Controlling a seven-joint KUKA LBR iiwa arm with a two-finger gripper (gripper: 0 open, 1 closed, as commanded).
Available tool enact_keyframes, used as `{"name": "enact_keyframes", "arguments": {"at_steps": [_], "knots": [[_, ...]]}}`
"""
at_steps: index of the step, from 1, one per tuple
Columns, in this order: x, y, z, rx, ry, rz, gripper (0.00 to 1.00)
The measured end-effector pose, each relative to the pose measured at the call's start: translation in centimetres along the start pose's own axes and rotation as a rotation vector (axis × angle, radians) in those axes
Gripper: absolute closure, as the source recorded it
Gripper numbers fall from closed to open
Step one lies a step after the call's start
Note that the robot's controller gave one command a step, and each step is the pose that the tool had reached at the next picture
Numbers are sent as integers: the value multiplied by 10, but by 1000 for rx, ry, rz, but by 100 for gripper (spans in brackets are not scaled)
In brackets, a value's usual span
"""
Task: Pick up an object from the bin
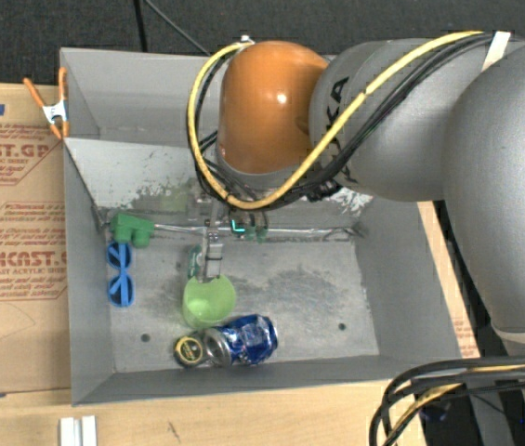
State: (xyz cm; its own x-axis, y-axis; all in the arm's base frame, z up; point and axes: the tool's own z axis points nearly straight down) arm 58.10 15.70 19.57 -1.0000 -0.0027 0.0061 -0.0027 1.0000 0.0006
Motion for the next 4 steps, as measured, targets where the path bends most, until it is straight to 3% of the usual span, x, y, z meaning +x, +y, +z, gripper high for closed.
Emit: {"name": "enact_keyframes", "arguments": {"at_steps": [1, 2, 3, 4], "knots": [[37, -24, 122, 0, -8, -279, 0], [91, -57, 125, 1, -14, -318, 0], [91, -56, 126, 0, -11, -319, 100], [85, -50, -12, 1, -16, -332, 100]]}}
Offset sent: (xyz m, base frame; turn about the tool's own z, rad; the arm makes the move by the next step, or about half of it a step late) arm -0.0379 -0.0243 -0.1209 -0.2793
